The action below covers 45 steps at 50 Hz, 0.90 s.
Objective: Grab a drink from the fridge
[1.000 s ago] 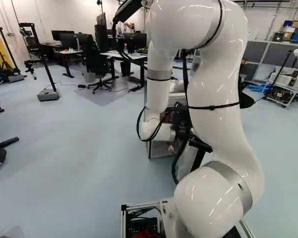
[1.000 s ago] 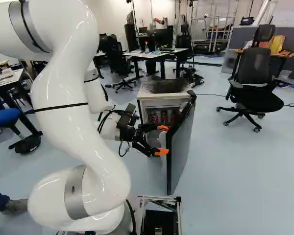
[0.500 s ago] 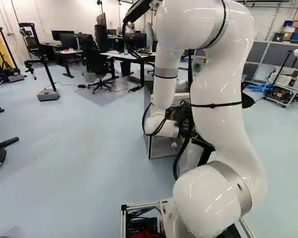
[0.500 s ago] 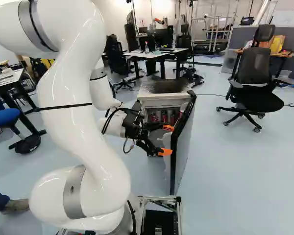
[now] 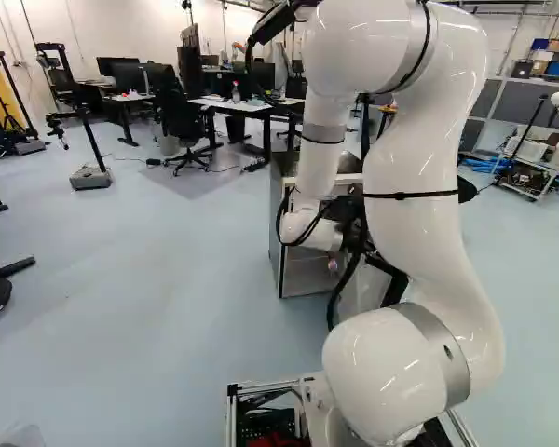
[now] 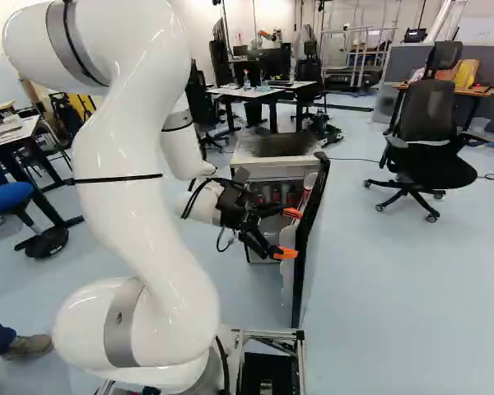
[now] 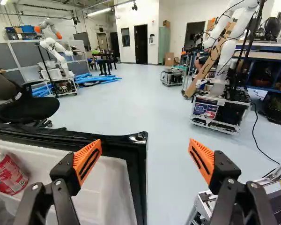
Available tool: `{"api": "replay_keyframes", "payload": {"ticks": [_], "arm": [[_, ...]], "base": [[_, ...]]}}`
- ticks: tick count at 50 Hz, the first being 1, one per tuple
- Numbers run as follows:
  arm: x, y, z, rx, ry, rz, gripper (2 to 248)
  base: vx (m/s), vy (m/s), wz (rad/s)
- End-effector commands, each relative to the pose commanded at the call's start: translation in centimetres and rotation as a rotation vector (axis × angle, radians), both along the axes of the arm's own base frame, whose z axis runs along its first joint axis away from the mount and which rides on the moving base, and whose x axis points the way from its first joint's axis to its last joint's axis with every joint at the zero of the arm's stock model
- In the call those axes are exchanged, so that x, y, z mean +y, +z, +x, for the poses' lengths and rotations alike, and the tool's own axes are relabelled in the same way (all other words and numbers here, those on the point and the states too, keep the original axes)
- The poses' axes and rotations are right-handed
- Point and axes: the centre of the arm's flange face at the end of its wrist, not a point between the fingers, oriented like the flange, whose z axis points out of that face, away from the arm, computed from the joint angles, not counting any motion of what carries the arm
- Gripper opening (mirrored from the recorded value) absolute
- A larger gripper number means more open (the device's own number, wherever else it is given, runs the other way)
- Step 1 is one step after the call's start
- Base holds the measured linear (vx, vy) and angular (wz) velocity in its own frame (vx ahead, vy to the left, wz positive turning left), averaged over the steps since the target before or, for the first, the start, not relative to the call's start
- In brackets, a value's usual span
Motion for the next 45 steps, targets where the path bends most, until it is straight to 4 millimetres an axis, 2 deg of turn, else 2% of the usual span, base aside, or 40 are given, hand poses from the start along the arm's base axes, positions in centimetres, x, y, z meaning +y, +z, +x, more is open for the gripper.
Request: {"api": "replay_keyframes", "payload": {"ticks": [45], "arm": [[-5.2,0.1,2.9,-0.066,-0.074,0.040,247]], "base": [[0.000,0.000,0.000]]}}
